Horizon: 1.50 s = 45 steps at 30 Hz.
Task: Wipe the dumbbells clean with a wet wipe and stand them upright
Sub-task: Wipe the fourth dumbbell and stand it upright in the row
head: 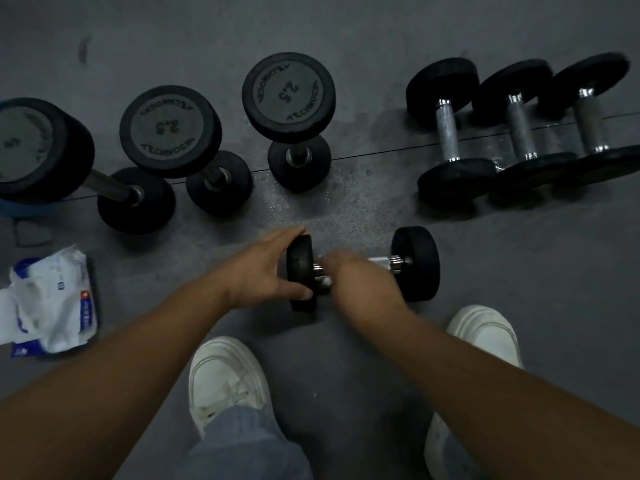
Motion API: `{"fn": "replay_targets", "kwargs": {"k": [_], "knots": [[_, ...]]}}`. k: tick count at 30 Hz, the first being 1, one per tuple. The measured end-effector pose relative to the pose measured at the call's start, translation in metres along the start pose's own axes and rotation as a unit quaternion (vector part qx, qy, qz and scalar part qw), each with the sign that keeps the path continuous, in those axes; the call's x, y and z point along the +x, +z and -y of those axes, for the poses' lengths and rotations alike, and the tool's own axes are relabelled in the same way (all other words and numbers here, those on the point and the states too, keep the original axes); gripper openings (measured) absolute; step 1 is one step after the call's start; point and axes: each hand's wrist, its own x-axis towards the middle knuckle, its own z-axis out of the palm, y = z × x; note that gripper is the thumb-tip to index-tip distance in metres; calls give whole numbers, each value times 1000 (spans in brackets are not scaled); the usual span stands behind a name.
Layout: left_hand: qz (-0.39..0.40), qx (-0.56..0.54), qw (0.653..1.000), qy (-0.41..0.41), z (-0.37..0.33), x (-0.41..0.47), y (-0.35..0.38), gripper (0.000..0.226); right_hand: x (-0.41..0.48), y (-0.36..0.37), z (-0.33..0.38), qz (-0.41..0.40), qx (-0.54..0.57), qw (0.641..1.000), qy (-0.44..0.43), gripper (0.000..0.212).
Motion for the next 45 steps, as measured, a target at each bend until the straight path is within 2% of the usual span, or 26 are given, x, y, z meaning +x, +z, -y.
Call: {"fn": "replay_targets", "kwargs": {"k": [2, 3, 6, 7, 8, 10, 11, 14, 15, 18, 21, 23, 27, 30, 33, 35, 37, 38, 40, 41, 42, 43, 45], "knots": [[-98, 19, 994, 42, 3, -17, 19, 99, 9, -7, -16, -14, -1, 997, 72, 20], [-120, 46, 990, 50, 1, -23, 28, 101, 11, -6, -15, -21, -7, 996, 82, 21], [-130, 181, 974, 42, -4, -20, 40, 128, 8, 0, 5, -13, 3, 1000, -25, 22], [-138, 229, 962, 43, -5, -15, 36, 130, 8, -3, 4, -6, 16, 999, -27, 20], [-140, 266, 953, 44, -6, -10, 29, 129, 12, -8, -3, 2, 30, 1000, 8, 19], [-123, 302, 945, 37, -9, 2, 10, 123, 19, -12, -19, -34, 51, 995, 83, 17], [-104, 314, 943, 36, -13, 9, 1, 121, 19, -10, -20, -48, 41, 994, 84, 18], [-61, 342, 937, 39, -22, 29, -22, 108, 19, -2, -9, -37, 8, 999, -29, 32], [-51, 340, 938, 33, -23, 33, -27, 103, 20, -5, -11, -36, 17, 999, -36, 34], [-18, 311, 950, -10, -20, 37, -29, 92, 23, -13, -19, -53, 16, 998, 26, 40], [15, 188, 979, -72, -13, 31, -21, 87, 14, -4, -1, 15, -31, 997, -76, 48], [-16, 120, 989, -84, -10, 22, -15, 91, 21, -8, -8, 25, 0, 995, -99, 45], [-168, 174, 970, -19, -25, -1, 27, 100, 42, -24, -29, -49, 51, 997, -9, 43], [-158, 215, 963, -44, -32, -4, 44, 122, 43, -30, -11, -106, 157, 981, -48, 38], [-146, 248, 957, -38, -26, 1, 35, 126, 50, -38, -14, -180, 195, 963, -52, 30], [-132, 238, 961, -39, -24, 6, 29, 125, 55, -36, -22, -213, 162, 963, -24, 25], [-119, 218, 967, -47, -23, 10, 22, 125, 49, -25, -20, -198, 88, 976, 15, 16], [-117, 207, 970, -46, -23, 11, 19, 124, 44, -17, -14, -153, 21, 988, 13, 27], [-108, 188, 975, -42, -23, 14, 12, 121, 33, 0, -6, -28, -98, 993, -65, 56], [-99, 182, 977, -42, -23, 15, 9, 120, 31, 0, -9, -15, -113, 987, -111, 59], [-90, 176, 979, -45, -22, 17, 7, 121, 35, -5, -18, -26, -110, 984, -134, 54], [-83, 168, 981, -48, -21, 18, 4, 123, 41, -15, -26, -43, -106, 986, -121, 47], [-73, 152, 984, -55, -19, 21, 0, 126, 47, -29, -27, -75, -97, 991, -52, 36]]}}
